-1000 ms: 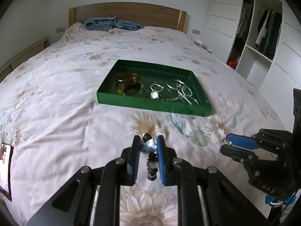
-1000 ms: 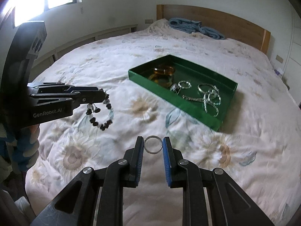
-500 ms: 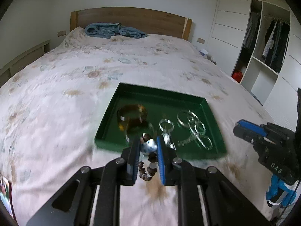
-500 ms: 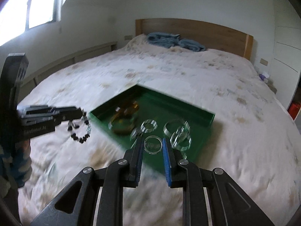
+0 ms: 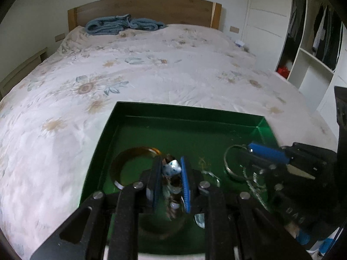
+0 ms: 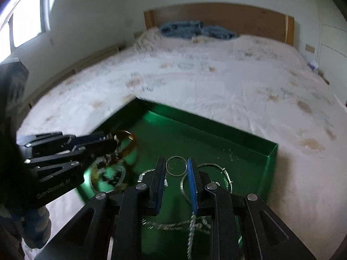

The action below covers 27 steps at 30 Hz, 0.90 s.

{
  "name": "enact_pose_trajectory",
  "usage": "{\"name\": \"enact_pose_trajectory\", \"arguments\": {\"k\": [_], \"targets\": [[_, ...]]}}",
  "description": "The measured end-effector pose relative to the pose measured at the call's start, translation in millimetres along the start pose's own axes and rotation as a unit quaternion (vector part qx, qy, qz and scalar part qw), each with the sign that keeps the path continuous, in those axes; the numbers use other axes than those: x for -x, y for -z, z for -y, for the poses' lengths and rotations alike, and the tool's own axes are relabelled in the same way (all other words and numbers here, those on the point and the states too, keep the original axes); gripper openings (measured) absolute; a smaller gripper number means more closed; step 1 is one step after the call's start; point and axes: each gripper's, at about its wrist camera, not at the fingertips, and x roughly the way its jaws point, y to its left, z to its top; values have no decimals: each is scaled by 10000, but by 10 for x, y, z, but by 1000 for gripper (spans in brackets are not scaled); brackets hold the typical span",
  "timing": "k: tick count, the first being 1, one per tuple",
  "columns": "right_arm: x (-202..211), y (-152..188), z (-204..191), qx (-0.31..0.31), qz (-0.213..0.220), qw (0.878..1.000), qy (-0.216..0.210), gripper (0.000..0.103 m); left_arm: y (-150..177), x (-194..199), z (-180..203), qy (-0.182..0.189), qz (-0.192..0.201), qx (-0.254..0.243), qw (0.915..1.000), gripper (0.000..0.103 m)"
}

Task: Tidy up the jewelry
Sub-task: 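Carry the bracelet and ring into the green tray and open both tools, then withdraw both open tools from the tray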

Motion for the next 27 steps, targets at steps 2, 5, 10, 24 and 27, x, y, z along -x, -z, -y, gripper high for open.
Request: {"name": "enact_pose_trajectory", "arguments": {"k": [2, 5, 10, 24, 27], "targets": [[-161, -25, 33, 19, -263, 9996, 117, 20, -17, -130, -8, -15, -71, -23, 10000, 16], [-366, -42, 81, 45, -633, 9978, 180, 20, 0, -308, 3, -25, -191, -57, 9998, 16], [-519, -9, 86, 132, -1049, 9941, 239, 20, 37, -393, 22, -75, -199, -100, 9997, 17], [24, 127, 182, -456, -640, 9965, 285, 47, 131, 239, -292, 218, -61, 367, 9991, 37], [298, 153, 85, -463, -491, 9973, 300, 48, 183, 571, -332, 215, 76, 442, 9988, 42]]}}
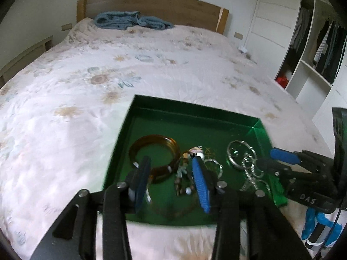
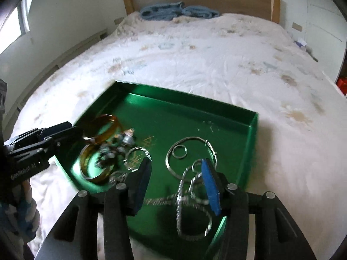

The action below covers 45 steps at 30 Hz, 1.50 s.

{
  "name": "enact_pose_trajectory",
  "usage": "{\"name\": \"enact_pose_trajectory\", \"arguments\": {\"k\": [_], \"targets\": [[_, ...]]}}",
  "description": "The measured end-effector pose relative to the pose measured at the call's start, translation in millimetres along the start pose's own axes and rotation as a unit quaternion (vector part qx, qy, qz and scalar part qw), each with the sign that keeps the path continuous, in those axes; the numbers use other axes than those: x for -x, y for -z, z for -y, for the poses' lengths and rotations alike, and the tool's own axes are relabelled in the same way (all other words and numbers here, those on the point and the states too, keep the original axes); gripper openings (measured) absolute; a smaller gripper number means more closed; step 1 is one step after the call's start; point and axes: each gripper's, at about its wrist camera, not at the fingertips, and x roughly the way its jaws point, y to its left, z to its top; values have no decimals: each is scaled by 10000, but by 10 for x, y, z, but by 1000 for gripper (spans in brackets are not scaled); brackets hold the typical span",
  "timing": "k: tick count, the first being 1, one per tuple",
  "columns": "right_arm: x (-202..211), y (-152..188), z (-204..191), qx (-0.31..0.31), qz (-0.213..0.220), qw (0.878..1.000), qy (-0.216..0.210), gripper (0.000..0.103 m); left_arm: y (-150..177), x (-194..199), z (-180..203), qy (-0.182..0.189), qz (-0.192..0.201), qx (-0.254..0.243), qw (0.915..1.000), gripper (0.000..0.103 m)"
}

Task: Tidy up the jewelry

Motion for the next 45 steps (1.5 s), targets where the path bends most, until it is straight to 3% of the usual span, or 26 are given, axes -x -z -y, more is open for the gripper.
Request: {"name": "enact_pose_trajectory", "arguments": {"k": [5, 15, 26, 27, 28, 30, 36, 45], "targets": [[516, 172, -189, 76, 294, 9995, -23, 51, 133, 462, 32, -44, 225, -17, 9997, 42], [1517, 782, -615, 480, 812, 9955, 2, 56, 734, 1428, 263, -305, 720, -223, 9967, 42], [2257, 1420, -899, 518, 1360, 9892, 182, 56, 1394, 2198, 452, -895, 1075, -556, 9886, 45], [2319, 1478, -920, 507, 1443, 9880, 213, 61, 1457, 2263, 474, -921, 1120, -580, 9877, 45], [2364, 1517, -930, 496, 1498, 9872, 232, 72, 1505, 2318, 491, -943, 1167, -591, 9869, 45], [2454, 1608, -956, 473, 1662, 9845, 309, 79, 1590, 2423, 537, -1015, 1268, -603, 9849, 45], [2636, 1870, -1018, 591, 1833, 9803, 433, 80, 1795, 2691, 677, -1097, 1511, -525, 9810, 51], [2825, 2218, -935, 478, 1994, 9772, 544, 99, 2019, 2955, 870, -1149, 1742, -496, 9767, 56]]}}
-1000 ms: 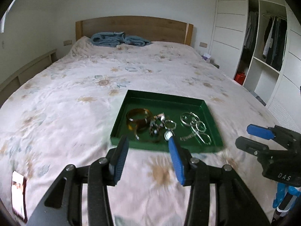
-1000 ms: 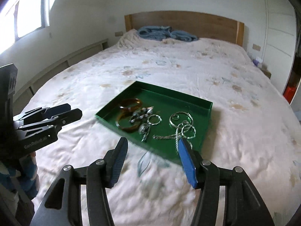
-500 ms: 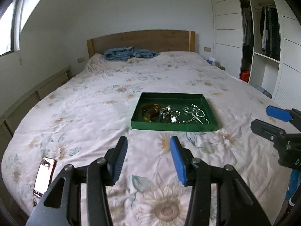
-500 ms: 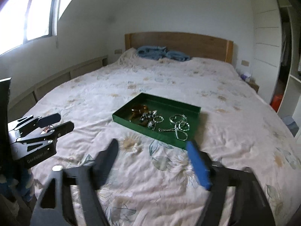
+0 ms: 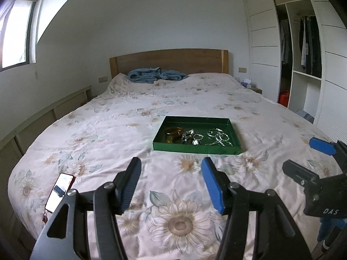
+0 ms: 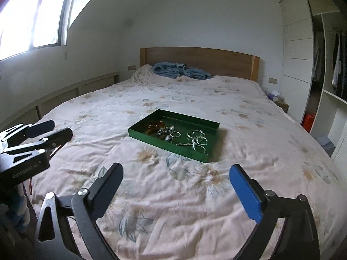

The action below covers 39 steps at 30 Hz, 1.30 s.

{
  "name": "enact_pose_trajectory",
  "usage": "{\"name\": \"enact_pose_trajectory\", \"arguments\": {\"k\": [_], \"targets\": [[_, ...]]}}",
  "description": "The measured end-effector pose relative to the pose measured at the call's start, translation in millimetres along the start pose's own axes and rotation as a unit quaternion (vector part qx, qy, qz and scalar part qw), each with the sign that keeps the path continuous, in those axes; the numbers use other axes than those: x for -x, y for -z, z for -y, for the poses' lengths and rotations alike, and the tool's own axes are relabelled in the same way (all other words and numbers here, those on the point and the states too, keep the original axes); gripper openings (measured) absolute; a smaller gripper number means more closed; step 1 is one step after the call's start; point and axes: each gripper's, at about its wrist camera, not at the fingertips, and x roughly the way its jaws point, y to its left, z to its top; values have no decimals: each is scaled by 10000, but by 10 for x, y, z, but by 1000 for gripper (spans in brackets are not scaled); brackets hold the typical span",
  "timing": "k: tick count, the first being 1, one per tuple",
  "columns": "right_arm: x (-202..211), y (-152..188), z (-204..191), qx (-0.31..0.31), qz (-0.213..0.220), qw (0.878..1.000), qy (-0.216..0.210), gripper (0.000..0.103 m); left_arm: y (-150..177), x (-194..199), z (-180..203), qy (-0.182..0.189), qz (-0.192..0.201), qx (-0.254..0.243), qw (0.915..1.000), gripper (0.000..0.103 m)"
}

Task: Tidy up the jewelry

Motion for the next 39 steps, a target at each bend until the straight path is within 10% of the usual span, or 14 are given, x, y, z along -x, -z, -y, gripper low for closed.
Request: {"name": "enact_pose_trajectory", "arguments": {"k": [39], "targets": [[33, 202, 316, -247, 131, 9983, 506, 103, 116, 49, 69, 21, 115, -70, 9999, 63]]}}
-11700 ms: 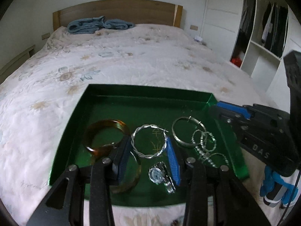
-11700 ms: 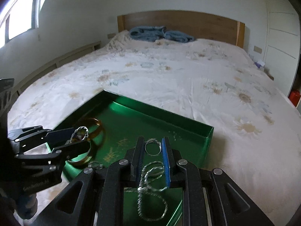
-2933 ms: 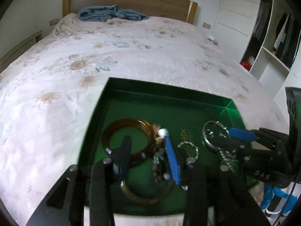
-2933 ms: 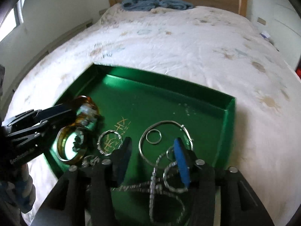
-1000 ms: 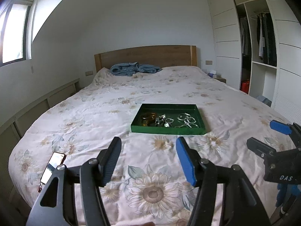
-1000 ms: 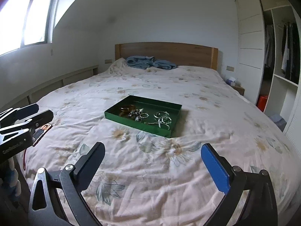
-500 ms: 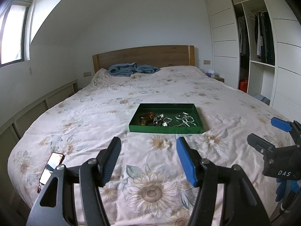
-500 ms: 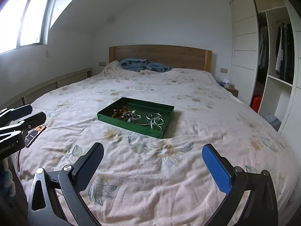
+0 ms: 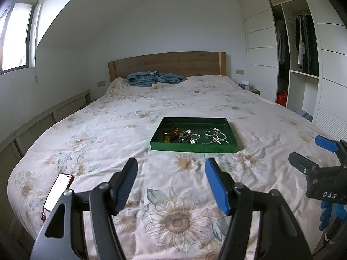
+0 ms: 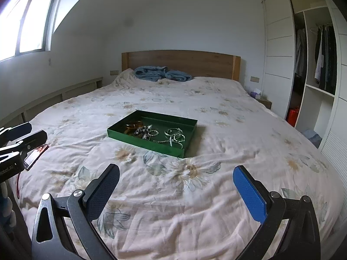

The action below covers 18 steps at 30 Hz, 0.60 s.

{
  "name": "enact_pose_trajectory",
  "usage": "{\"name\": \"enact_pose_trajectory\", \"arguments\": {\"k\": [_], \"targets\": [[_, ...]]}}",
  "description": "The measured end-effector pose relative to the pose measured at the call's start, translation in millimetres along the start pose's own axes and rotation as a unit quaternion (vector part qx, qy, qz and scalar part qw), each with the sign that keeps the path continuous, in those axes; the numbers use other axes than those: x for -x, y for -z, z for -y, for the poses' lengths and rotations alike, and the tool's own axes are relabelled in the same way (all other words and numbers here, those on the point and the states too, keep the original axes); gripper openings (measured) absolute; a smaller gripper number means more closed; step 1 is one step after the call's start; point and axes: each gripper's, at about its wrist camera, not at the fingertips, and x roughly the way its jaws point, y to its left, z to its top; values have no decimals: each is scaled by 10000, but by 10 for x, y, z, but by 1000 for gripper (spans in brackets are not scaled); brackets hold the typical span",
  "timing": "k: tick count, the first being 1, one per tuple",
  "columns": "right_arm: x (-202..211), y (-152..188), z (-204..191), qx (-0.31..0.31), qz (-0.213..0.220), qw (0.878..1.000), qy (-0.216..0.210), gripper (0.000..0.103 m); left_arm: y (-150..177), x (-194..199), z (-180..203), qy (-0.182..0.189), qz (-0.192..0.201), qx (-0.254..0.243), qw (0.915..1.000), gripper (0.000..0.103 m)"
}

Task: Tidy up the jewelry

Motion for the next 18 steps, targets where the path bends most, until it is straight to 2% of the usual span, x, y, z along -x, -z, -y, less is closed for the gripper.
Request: {"name": "enact_pose_trajectory", "arguments": {"k": [18], "targets": [[-44, 54, 38, 1, -30, 10000, 76, 103, 78, -101, -37, 10, -151, 62, 9999, 63]]}}
